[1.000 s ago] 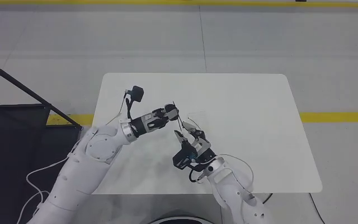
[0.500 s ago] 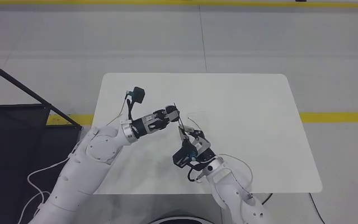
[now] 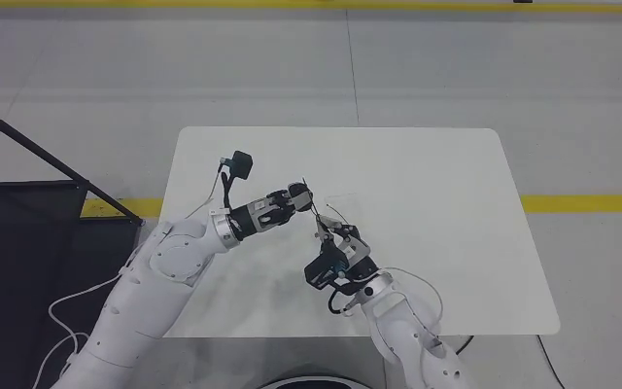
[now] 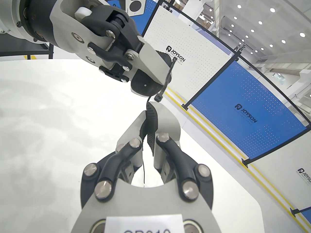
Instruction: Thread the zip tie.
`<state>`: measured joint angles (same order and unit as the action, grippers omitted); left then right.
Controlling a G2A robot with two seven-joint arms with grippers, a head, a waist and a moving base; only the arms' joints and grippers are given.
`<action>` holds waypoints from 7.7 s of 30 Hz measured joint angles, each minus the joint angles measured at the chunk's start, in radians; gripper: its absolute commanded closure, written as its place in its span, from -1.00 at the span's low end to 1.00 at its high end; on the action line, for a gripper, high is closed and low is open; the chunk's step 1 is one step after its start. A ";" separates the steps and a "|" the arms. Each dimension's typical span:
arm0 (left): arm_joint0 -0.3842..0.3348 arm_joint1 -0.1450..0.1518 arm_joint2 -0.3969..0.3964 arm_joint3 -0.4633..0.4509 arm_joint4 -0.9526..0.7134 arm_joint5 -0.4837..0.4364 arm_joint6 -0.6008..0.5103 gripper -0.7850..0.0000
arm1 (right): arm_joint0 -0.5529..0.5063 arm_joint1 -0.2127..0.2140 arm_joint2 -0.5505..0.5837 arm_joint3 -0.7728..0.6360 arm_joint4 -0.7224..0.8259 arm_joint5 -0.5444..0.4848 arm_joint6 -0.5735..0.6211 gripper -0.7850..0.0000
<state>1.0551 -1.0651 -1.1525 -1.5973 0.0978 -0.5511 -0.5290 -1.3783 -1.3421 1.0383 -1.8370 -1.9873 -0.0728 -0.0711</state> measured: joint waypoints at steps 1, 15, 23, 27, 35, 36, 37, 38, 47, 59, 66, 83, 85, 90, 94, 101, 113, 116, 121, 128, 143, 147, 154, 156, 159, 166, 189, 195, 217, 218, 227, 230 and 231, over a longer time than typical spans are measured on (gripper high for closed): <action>0.000 0.000 0.000 0.000 0.000 0.002 -0.004 0.03 | -0.003 0.000 0.003 -0.002 0.002 0.003 -0.004 1.00; -0.001 -0.001 -0.008 0.004 0.010 -0.003 -0.035 0.20 | -0.031 0.006 0.042 -0.024 0.025 0.014 -0.037 1.00; 0.050 0.014 -0.076 -0.010 0.082 -0.089 -0.032 0.15 | -0.062 0.016 0.097 -0.054 0.035 -0.001 -0.070 1.00; 0.096 0.023 -0.117 -0.036 0.170 -0.121 -0.008 0.04 | -0.080 0.023 0.124 -0.072 0.022 -0.021 -0.093 1.00; 0.125 0.032 -0.146 -0.075 0.291 -0.167 -0.013 -1.00 | -0.118 0.046 0.179 -0.111 -0.071 -0.121 -0.165 1.00; 0.125 0.032 -0.146 -0.075 0.289 -0.167 -0.013 -1.00 | -0.119 0.046 0.181 -0.112 -0.073 -0.124 -0.166 1.00; 0.125 0.032 -0.146 -0.075 0.289 -0.167 -0.013 -1.00 | -0.119 0.046 0.181 -0.112 -0.073 -0.124 -0.166 1.00; 0.125 0.032 -0.146 -0.075 0.289 -0.167 -0.013 -1.00 | -0.119 0.046 0.181 -0.112 -0.072 -0.123 -0.165 1.00; 0.113 0.024 -0.112 -0.069 0.255 -0.120 0.017 -1.00 | -0.121 0.047 0.182 -0.114 -0.069 -0.123 -0.172 1.00; 0.014 0.022 -0.088 0.036 -0.071 -0.105 -0.173 -1.00 | -0.145 0.070 0.238 -0.108 -0.117 -0.164 -0.312 1.00; 0.130 0.021 -0.183 -0.099 0.483 -0.310 0.170 -1.00 | -0.148 0.079 0.238 -0.120 -0.145 -0.217 -0.282 1.00; 0.276 0.006 -0.196 -0.256 1.170 -0.059 0.655 -1.00 | -0.152 0.085 0.253 -0.129 -0.113 -0.243 -0.272 1.00; 0.276 0.006 -0.195 -0.258 1.173 -0.058 0.658 -1.00 | -0.152 0.085 0.253 -0.129 -0.113 -0.243 -0.272 1.00; 0.263 0.001 -0.167 -0.252 1.305 0.013 0.741 -0.36 | -0.157 0.087 0.253 -0.135 -0.106 -0.239 -0.269 1.00; 0.236 -0.002 -0.136 -0.220 1.403 0.040 0.830 0.07 | -0.158 0.091 0.255 -0.136 -0.102 -0.245 -0.270 1.00; 0.195 0.000 -0.107 -0.169 1.539 0.024 0.988 0.25 | -0.158 0.096 0.255 -0.140 -0.095 -0.260 -0.269 1.00; 0.185 0.003 -0.078 -0.134 1.651 0.044 1.087 0.40 | -0.156 0.104 0.259 -0.143 -0.072 -0.267 -0.258 1.00; 0.187 0.004 -0.078 -0.136 1.665 0.047 1.105 0.41 | -0.155 0.106 0.258 -0.143 -0.068 -0.266 -0.255 1.00; 0.194 0.006 -0.077 -0.143 1.680 0.056 1.117 0.42 | -0.154 0.109 0.256 -0.144 -0.063 -0.266 -0.250 1.00; 0.191 0.004 -0.066 -0.143 1.685 0.068 1.100 0.47 | -0.152 0.112 0.250 -0.146 -0.064 -0.265 -0.246 1.00; 0.187 0.000 -0.049 -0.143 1.688 0.098 1.086 0.70 | -0.152 0.121 0.242 -0.150 -0.068 -0.265 -0.242 1.00; 0.184 -0.001 -0.046 -0.139 1.686 0.100 1.085 1.00 | -0.152 0.123 0.240 -0.151 -0.066 -0.262 -0.242 1.00; 0.184 -0.001 -0.044 -0.139 1.691 0.103 1.084 1.00 | -0.159 0.126 0.241 -0.153 -0.056 -0.243 -0.244 1.00; 0.185 -0.001 -0.044 -0.140 1.691 0.103 1.084 1.00 | -0.166 0.126 0.247 -0.152 -0.039 -0.216 -0.241 1.00; 0.187 -0.001 -0.044 -0.140 1.692 0.104 1.088 1.00 | -0.174 0.125 0.254 -0.152 -0.015 -0.180 -0.229 1.00; 0.190 0.001 -0.046 -0.139 1.699 0.099 1.094 1.00 | -0.182 0.123 0.260 -0.155 0.007 -0.128 -0.199 1.00; 0.215 0.011 -0.071 -0.138 1.723 0.083 1.140 1.00 | -0.211 0.113 0.293 -0.161 0.083 0.059 -0.125 1.00; 0.215 0.012 -0.072 -0.137 1.723 0.082 1.145 1.00 | -0.213 0.112 0.298 -0.160 0.094 0.062 -0.125 1.00; 0.271 0.015 -0.177 -0.083 1.492 0.111 1.148 -1.00 | -0.229 0.138 0.376 -0.168 0.094 -0.280 -0.116 1.00; 0.276 0.015 -0.182 -0.083 1.482 0.115 1.143 -1.00 | -0.227 0.141 0.391 -0.162 0.122 -0.325 -0.105 1.00; 0.279 0.014 -0.184 -0.084 1.477 0.118 1.140 -1.00 | -0.215 0.145 0.427 -0.165 0.168 -0.399 -0.031 1.00; 0.279 0.014 -0.184 -0.084 1.477 0.118 1.140 -1.00 | -0.215 0.145 0.427 -0.165 0.168 -0.399 -0.031 1.00; 0.279 0.014 -0.184 -0.084 1.477 0.118 1.140 -1.00 | -0.215 0.145 0.427 -0.165 0.168 -0.399 -0.031 1.00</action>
<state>1.3346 -1.0506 -1.3367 -1.6816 1.5748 -0.4332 0.6106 -1.5938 -1.1968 1.4654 -2.0022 -1.8193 -0.4721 -0.1017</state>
